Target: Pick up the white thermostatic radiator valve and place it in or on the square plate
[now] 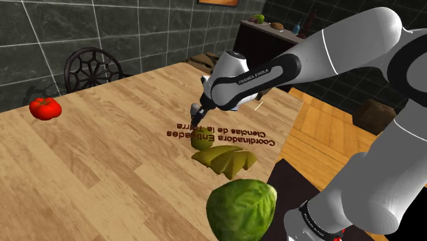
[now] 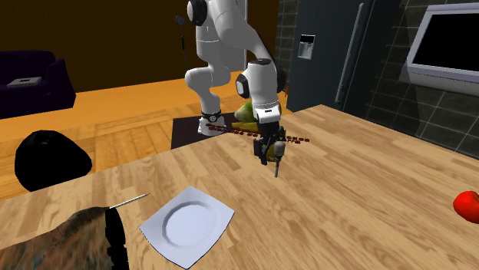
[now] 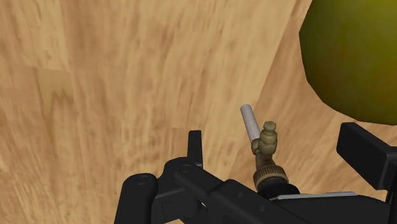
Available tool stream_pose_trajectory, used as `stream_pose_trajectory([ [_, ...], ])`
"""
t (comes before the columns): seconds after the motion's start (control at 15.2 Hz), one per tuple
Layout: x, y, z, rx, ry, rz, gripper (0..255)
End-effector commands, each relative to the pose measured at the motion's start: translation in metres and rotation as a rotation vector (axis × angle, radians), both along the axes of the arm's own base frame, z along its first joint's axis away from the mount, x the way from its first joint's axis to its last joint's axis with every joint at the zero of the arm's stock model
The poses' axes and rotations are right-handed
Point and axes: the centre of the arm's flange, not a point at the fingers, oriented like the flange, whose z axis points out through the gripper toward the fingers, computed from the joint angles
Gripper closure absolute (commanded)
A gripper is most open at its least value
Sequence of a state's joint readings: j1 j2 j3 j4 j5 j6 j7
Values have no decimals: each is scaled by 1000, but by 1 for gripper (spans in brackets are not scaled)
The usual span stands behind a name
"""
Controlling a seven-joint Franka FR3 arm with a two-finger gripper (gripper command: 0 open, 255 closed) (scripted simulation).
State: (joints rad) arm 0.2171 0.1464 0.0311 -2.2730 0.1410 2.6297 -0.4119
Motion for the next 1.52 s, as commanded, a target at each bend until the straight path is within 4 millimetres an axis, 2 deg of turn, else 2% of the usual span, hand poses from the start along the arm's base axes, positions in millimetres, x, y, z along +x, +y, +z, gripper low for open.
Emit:
stream_pose_trajectory([
  [0.0, 0, 0, -3, -1, 2, 0, 0],
  [0.33, 0, 0, -3, -1, 2, 0, 0],
  [0.4, 0, 0, -3, -1, 2, 0, 255],
  [0.99, 0, 0, -3, -1, 2, 0, 255],
  [1.45, 0, 0, 34, -1, 2, 0, 255],
])
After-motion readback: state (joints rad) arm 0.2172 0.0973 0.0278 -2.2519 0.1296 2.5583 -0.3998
